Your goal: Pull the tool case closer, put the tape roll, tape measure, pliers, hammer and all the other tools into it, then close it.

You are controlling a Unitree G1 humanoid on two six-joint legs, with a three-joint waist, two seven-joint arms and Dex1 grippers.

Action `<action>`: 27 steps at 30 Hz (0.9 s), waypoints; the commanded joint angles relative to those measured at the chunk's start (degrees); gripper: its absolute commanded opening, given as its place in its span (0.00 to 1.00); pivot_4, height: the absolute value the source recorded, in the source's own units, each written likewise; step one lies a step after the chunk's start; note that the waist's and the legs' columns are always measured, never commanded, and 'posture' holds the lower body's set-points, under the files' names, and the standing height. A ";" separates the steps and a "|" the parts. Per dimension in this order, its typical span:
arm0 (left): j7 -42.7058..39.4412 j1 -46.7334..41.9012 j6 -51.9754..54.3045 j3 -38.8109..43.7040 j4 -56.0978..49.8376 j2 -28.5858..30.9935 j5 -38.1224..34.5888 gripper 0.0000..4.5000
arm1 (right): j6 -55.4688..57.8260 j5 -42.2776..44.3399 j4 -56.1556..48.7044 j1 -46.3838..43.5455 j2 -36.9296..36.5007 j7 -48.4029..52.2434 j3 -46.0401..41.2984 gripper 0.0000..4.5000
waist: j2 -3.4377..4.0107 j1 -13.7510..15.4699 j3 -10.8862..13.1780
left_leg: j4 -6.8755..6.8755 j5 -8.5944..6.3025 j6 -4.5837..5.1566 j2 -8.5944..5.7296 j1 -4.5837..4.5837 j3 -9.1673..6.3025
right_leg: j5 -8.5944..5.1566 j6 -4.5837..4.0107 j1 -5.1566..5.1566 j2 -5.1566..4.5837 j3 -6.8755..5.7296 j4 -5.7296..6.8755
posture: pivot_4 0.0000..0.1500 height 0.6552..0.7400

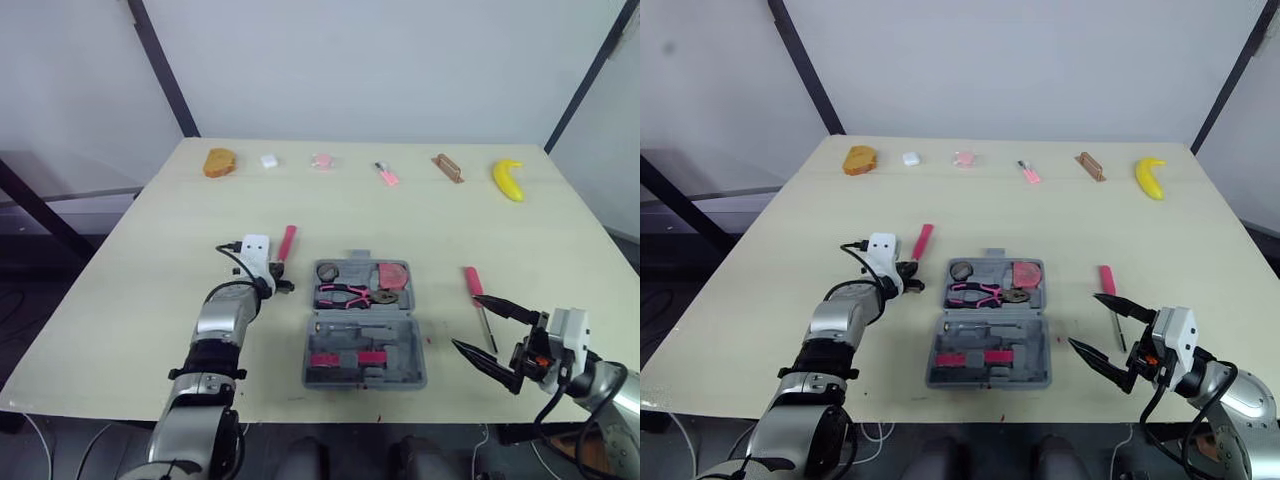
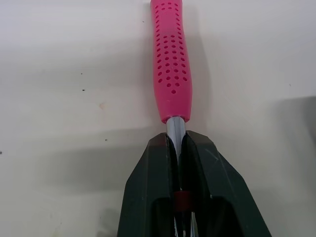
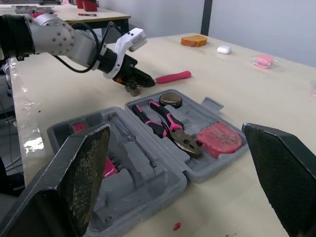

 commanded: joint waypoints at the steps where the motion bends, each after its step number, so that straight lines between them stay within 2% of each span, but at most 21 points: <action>1: 0.18 4.22 3.99 1.30 -9.82 1.14 -1.01 0.01 | -0.62 1.03 -1.44 -0.64 -0.12 0.49 0.05 1.00 | 0.00 -0.05 0.00 | -0.01 0.00 0.00 0.01 0.00 0.00 | 0.00 0.00 -0.01 0.00 0.00 0.00 | 1.00 1.00; 8: 0.11 16.90 15.35 4.09 -31.81 4.41 -3.26 0.01 | 0.24 2.03 -0.70 -1.46 -2.16 3.95 0.72 1.00 | -0.05 0.03 0.04 | -0.02 0.00 0.00 0.06 -0.01 0.01 | 0.00 -0.01 -0.04 -0.05 0.00 0.01 | 1.00 1.00; 10: 0.93 22.52 19.59 5.93 -39.89 4.37 -4.28 0.01 | 0.58 2.22 -0.36 -2.27 -2.51 4.43 0.97 1.00 | -0.06 -0.10 0.05 | -0.03 0.00 0.00 0.08 -0.01 0.01 | 0.00 -0.01 -0.04 -0.08 0.01 0.00 | 1.00 1.00; 13: 2.27 26.99 23.34 7.32 -46.59 3.26 -5.00 0.01 | 1.04 2.39 -0.45 -2.82 -2.37 4.62 1.55 1.00 | -0.09 0.58 0.08 | -0.04 0.00 0.00 0.17 -0.01 -0.01 | 0.00 -0.01 -0.03 -0.19 -0.04 0.01 | 1.00 1.00; 20: 4.97 34.82 26.49 8.00 -54.81 0.17 -4.76 0.01 | 1.22 2.27 -0.36 -3.19 -2.22 5.12 2.90 1.00 | -0.11 0.76 0.09 | -0.01 0.00 0.00 0.08 -0.01 -0.04 | -0.01 -0.01 0.02 -0.21 -0.05 0.00 | 1.00 1.00; 27: 4.97 35.46 26.61 8.17 -55.26 -1.62 -6.01 0.01 | 1.56 2.40 -0.53 -3.60 -2.44 5.98 3.42 1.00 | -0.11 0.55 0.09 | -0.01 0.00 0.00 0.02 0.00 -0.04 | -0.01 -0.02 0.02 -0.16 -0.06 0.00 | 1.00 1.00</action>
